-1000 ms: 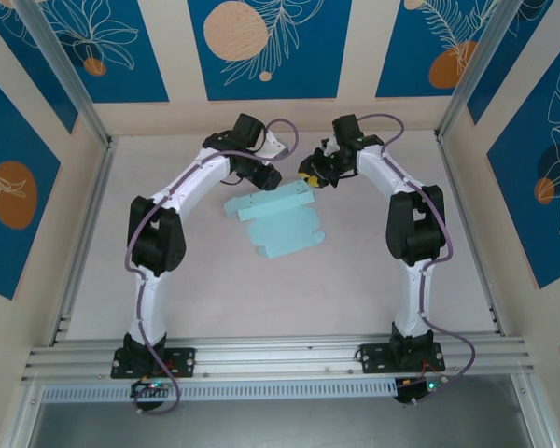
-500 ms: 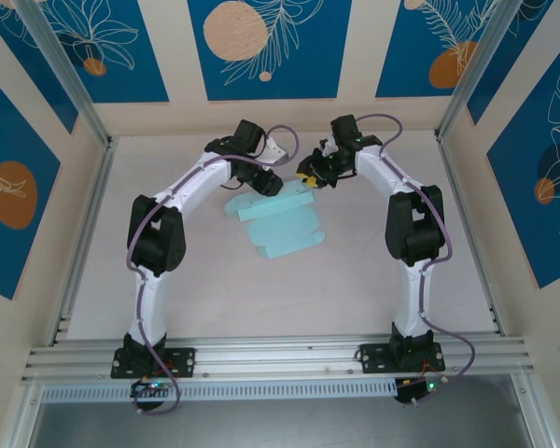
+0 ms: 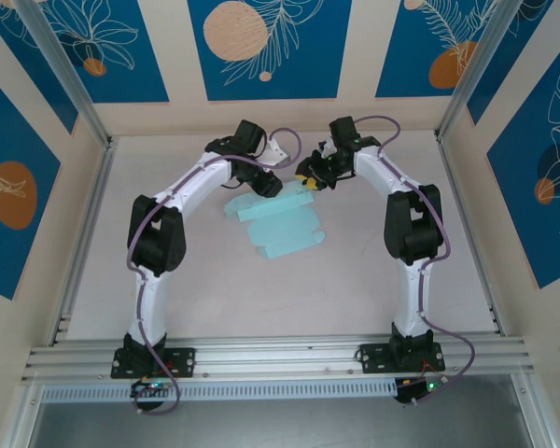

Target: Fold the paper box

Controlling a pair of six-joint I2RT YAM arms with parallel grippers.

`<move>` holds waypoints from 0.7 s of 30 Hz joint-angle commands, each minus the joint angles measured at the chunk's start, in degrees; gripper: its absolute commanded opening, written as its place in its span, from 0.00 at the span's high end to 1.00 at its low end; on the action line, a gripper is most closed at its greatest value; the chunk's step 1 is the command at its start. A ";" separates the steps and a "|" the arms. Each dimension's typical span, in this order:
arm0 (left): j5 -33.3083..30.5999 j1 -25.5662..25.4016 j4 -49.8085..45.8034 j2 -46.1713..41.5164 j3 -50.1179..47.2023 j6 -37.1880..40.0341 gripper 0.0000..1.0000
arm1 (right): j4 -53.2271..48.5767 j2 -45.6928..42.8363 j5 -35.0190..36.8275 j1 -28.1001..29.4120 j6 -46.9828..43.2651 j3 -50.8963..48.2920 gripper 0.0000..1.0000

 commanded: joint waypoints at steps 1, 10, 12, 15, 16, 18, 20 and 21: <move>-0.96 -0.31 -2.47 1.58 2.77 1.33 0.54 | -1.74 0.85 -0.87 0.66 -1.33 1.57 0.60; -1.91 -0.35 -4.16 3.47 5.39 1.54 0.54 | -2.07 1.41 -2.44 0.57 -3.42 1.99 0.56; -1.92 -0.36 -4.24 3.65 5.30 1.56 0.54 | -2.01 1.75 -3.42 0.66 -3.67 2.09 0.56; -1.95 -0.36 -4.15 3.91 5.28 1.37 0.54 | -2.31 2.01 -3.82 1.00 -4.21 1.97 0.52; -1.97 -0.35 -4.12 4.00 5.31 1.36 0.54 | -2.43 1.96 -3.65 1.18 -4.47 1.83 0.51; -2.17 -0.36 -3.95 4.17 5.31 1.25 0.54 | -2.41 1.83 -3.41 1.37 -4.77 1.41 0.51; -2.22 -0.35 -3.91 4.25 5.32 1.33 0.54 | -2.45 1.84 -3.50 1.47 -5.28 1.06 0.50; -2.28 -0.36 -3.90 4.27 5.44 1.40 0.54 | -2.41 1.81 -3.55 1.58 -5.46 0.95 0.50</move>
